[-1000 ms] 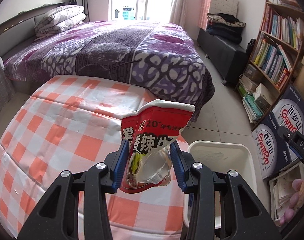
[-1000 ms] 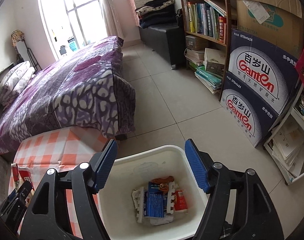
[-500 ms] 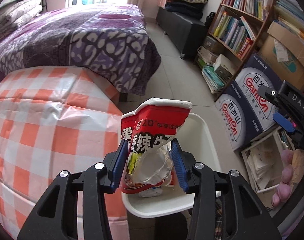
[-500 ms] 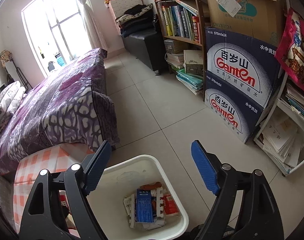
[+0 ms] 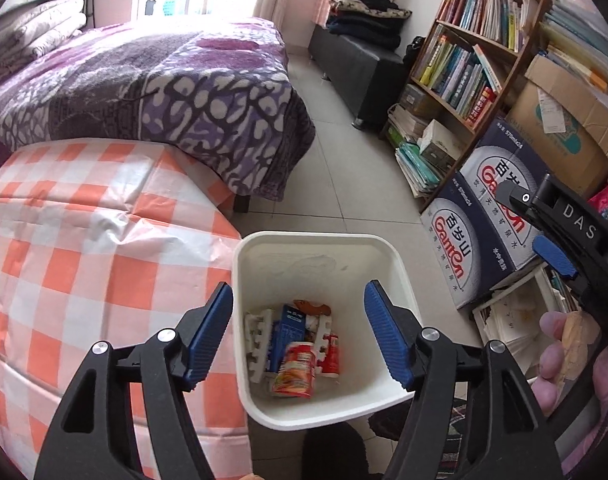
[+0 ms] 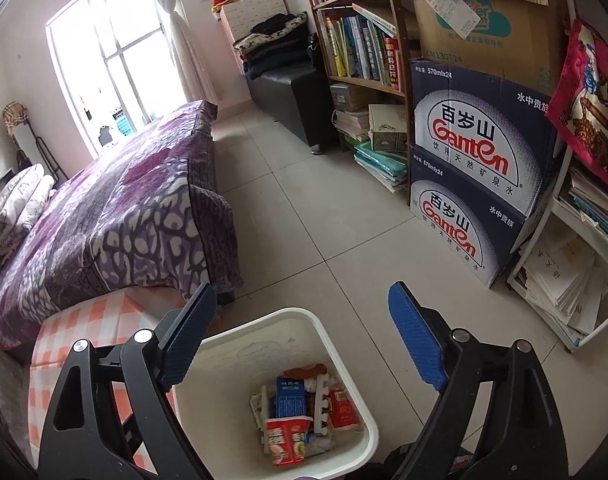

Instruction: Collect trash

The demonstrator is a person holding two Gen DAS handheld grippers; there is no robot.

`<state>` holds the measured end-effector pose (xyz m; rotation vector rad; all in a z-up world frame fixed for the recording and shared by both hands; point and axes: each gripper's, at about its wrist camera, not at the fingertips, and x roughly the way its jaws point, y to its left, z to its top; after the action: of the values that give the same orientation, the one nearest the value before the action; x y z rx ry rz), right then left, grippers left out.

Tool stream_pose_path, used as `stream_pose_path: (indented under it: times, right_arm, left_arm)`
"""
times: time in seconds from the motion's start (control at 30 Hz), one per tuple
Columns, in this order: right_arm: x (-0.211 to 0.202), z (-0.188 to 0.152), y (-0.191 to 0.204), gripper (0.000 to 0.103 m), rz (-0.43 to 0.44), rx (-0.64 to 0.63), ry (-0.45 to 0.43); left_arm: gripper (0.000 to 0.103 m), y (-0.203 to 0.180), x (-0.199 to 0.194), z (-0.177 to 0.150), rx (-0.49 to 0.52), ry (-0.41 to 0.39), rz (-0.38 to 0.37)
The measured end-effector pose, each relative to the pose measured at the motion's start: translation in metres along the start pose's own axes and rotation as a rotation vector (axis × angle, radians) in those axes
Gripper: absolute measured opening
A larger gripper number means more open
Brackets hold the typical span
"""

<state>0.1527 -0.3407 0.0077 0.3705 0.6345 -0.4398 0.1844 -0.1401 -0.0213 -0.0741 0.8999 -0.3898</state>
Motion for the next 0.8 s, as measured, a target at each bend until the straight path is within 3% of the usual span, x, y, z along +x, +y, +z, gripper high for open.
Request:
stream_pose_path:
  times: [0.27, 0.47, 0.63, 0.8]
  right_arm:
    - [-0.02, -0.018, 0.042, 0.091, 0.019, -0.122, -0.059]
    - [-0.043, -0.04, 0.078, 0.096, 0.036, -0.227, -0.149]
    - [-0.055, -0.06, 0.101, 0.096, 0.06, -0.289, -0.196]
    - [-0.054, -0.084, 0.123, 0.096, 0.091, -0.36, -0.17]
  left_arm:
    - [0.091, 0.035, -0.043, -0.009, -0.037, -0.168, 0.233]
    - [0.096, 0.064, -0.079, -0.022, -0.077, -0.317, 0.411]
    - [0.096, 0.098, -0.093, -0.03, -0.122, -0.326, 0.468]
    - [0.096, 0.127, -0.093, -0.045, -0.145, -0.291, 0.511]
